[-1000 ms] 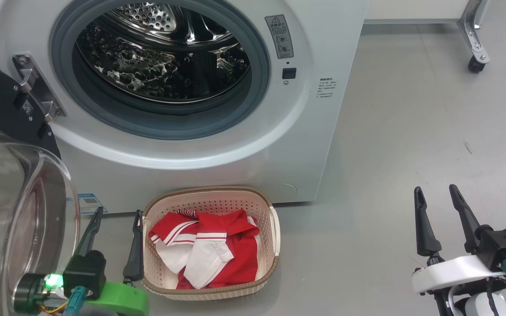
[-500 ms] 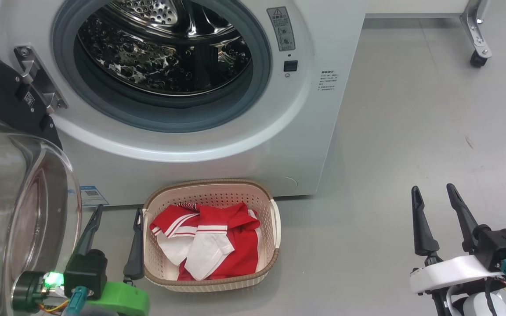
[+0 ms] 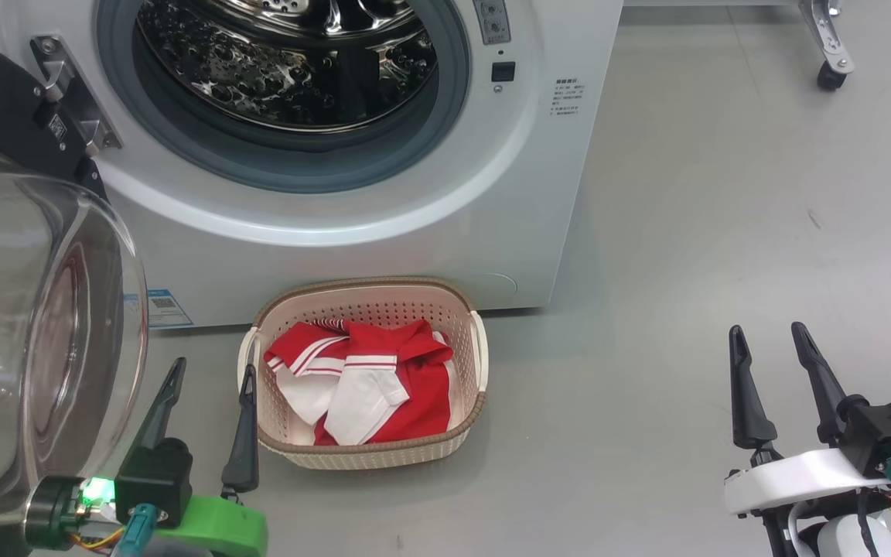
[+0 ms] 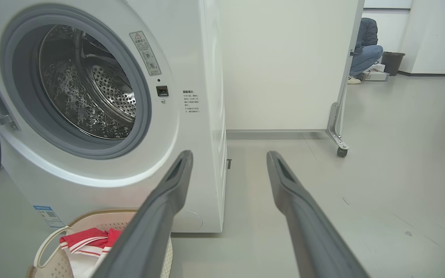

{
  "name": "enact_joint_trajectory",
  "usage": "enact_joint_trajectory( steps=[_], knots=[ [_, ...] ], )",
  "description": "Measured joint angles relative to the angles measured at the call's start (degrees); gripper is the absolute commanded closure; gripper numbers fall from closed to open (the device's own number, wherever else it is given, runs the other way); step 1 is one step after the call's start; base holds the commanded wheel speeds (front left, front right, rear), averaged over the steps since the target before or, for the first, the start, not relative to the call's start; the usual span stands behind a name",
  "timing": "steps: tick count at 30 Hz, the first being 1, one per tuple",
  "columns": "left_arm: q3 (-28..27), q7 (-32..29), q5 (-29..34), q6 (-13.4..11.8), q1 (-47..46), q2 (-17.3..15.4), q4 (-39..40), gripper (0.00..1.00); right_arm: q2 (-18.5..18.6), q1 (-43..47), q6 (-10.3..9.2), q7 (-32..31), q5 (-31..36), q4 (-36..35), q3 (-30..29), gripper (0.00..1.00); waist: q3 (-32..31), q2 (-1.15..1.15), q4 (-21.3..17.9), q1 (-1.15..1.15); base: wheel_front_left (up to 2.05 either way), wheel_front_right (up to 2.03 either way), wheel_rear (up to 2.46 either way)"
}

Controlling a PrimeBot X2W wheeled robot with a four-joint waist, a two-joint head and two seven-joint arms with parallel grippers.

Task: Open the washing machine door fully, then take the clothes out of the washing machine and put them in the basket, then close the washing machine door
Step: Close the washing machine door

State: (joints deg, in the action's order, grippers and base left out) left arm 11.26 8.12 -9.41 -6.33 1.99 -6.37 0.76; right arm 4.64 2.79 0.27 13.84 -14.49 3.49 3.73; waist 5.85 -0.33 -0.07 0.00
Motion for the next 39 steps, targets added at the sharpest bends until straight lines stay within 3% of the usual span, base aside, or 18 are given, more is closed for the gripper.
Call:
enact_joint_trajectory(
  steps=[19,39],
  knots=[
    [-0.02,0.01,0.0,0.0,0.33,0.01,1.58,0.0,0.38,-0.03,-0.43,0.01,0.0,-0.36,-0.42,0.0,0.93,0.0,0.18,0.0,-0.9,0.9,0.0],
    [0.12,0.02,0.0,0.0,0.34,0.07,1.54,0.0,0.93,-0.04,-0.92,0.0,0.0,-0.26,-1.01,0.0,0.18,0.0,1.68,0.0,-0.17,0.17,0.0]
  ],
)
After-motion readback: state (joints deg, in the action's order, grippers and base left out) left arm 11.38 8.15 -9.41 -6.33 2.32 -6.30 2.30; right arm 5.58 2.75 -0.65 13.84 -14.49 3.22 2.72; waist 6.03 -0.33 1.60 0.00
